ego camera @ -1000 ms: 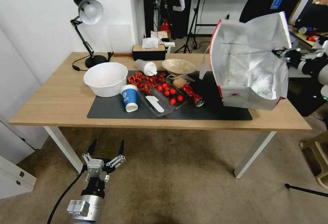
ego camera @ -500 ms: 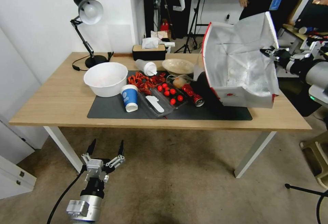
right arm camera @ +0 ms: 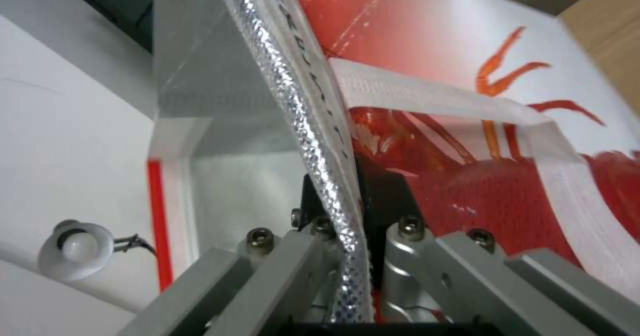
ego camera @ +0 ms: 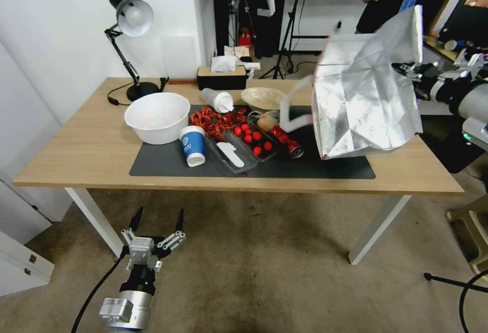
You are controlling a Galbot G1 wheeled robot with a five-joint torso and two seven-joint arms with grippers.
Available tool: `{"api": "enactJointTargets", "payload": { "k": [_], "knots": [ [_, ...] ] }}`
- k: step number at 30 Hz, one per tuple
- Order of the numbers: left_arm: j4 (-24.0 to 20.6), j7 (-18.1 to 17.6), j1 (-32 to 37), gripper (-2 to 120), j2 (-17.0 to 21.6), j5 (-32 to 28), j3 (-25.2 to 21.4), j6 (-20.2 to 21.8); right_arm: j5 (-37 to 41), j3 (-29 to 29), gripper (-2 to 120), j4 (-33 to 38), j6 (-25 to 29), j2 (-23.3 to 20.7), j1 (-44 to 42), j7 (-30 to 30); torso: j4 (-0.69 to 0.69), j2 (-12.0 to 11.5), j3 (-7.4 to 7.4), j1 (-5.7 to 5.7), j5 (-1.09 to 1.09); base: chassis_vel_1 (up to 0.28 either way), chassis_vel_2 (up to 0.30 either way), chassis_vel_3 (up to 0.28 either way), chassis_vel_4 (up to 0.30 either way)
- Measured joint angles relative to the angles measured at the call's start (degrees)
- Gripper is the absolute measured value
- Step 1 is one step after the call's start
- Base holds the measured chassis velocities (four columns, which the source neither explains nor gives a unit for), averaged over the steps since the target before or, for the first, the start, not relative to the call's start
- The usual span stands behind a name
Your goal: Pick up the food delivery bag from the floor and place it on the table.
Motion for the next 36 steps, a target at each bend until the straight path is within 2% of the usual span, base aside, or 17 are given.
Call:
{"api": "enactJointTargets", "payload": {
  "k": [19,36],
  "knots": [
    [-0.3,-0.1,0.5,100,-0.1,0.2,-0.3,-0.7,-3.2,-0.4,0,-1.5,-0.6,1.3,-2.0,-1.3,0.0,0.0,0.0,0.0,0.02,0.0,0.0,0.0,0.0],
    [0.2,0.0,0.0,100,-0.2,0.5,0.6,-0.7,-3.1,3.9,0,-2.1,-0.9,-1.8,-5.6,-1.3,-0.01,0.0,0.0,0.0,0.02,0.0,0.0,0.0,0.0]
  ]
}}
